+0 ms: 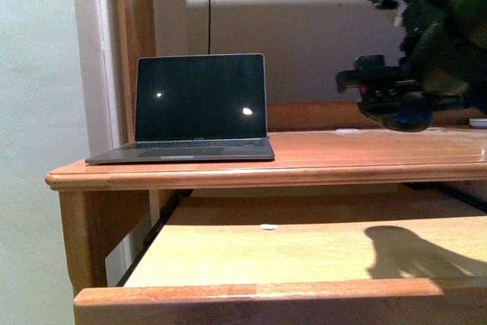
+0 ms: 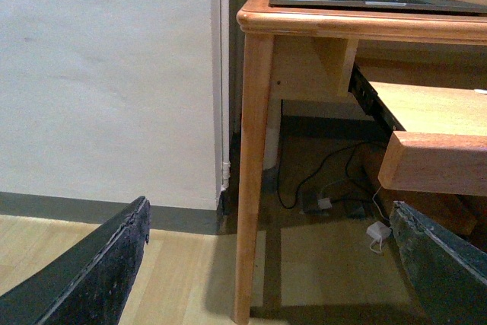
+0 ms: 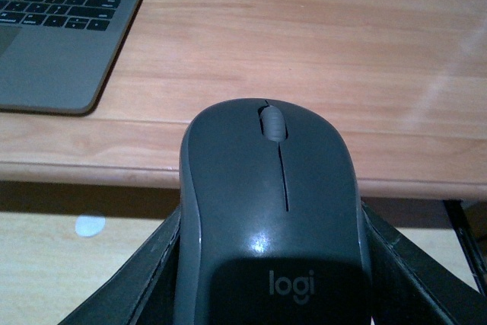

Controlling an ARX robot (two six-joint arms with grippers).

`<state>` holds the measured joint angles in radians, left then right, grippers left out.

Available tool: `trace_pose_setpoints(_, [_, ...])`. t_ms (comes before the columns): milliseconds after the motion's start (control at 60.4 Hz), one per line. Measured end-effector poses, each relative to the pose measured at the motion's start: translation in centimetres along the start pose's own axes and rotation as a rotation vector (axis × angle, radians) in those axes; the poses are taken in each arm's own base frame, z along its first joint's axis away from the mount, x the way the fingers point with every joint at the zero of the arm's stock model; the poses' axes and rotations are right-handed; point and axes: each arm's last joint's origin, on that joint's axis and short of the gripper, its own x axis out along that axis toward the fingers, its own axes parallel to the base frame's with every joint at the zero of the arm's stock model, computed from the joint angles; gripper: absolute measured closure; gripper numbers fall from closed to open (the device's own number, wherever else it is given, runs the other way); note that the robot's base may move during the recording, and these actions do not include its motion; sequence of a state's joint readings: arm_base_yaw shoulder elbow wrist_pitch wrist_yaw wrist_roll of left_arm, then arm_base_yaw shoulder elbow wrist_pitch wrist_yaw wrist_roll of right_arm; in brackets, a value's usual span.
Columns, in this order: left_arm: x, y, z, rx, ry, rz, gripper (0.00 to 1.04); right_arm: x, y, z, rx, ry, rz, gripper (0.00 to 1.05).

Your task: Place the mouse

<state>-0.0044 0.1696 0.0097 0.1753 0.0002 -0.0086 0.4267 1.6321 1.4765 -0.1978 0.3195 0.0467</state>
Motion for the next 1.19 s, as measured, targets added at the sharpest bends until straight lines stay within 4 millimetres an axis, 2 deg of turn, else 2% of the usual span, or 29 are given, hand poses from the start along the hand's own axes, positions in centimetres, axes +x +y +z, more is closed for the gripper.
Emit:
trace_pose_setpoints(232, [0.0,0.0,0.0,0.0,0.0,0.0,0.08,4.5,3.0,0.8,-0.033,0.027,-0.04,0.49])
trace_pose_setpoints(481, [0.0,0.0,0.0,0.0,0.0,0.0,0.08,8.3,4.8,1.6,-0.055,0.034,-0.077,0.49])
trace_pose_setpoints(779, [0.0,0.0,0.0,0.0,0.0,0.0,0.08,12.0,6.4,1.3,-0.086,0.038,-0.126,0.49])
trace_pose_setpoints(1027, [0.0,0.0,0.0,0.0,0.0,0.0,0.08,13.4,7.4,0.7,-0.091,0.04,-0.128,0.49])
trace_pose_setpoints(1193, [0.0,0.0,0.0,0.0,0.0,0.0,0.08,13.3,8.2,1.0,-0.065,-0.018,-0.091,0.22])
